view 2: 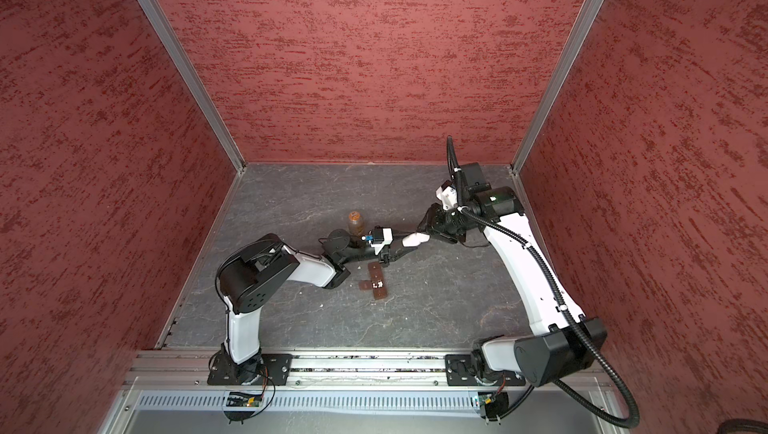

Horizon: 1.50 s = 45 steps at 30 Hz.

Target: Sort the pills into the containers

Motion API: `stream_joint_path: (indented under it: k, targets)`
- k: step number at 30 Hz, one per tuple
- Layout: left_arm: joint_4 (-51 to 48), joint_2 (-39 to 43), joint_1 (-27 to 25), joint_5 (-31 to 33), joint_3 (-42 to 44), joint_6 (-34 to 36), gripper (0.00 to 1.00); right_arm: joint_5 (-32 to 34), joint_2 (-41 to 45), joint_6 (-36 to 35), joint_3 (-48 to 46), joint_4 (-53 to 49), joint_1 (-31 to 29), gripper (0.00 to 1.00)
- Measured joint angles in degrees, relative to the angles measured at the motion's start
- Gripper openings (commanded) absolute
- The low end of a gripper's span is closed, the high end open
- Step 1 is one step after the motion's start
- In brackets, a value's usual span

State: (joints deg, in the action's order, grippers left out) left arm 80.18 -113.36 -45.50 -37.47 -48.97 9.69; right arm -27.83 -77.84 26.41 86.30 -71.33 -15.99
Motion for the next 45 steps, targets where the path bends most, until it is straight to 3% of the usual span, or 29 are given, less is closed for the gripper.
stream_joint_path:
  k: [16,24,33,45]
  targets:
    - [0.0,0.0,0.4,-0.1,0.0,0.0,0.00,0.0,0.6,-0.1,-2.0,-0.2,-1.2,0.44]
    - [0.0,0.0,0.5,-0.1,0.0,0.0,0.00,1.1,1.0,-0.3,-1.8,-1.0,-1.5,0.53]
    - [0.0,0.1,0.5,-0.2,0.5,0.0,0.00,2.4,0.9,-1.0,-0.6,-0.9,-1.6,0.36]
    - [0.0,0.1,0.4,-0.2,0.5,0.0,0.00,2.2,-0.1,-1.6,-0.6,-0.7,-1.8,0.37]
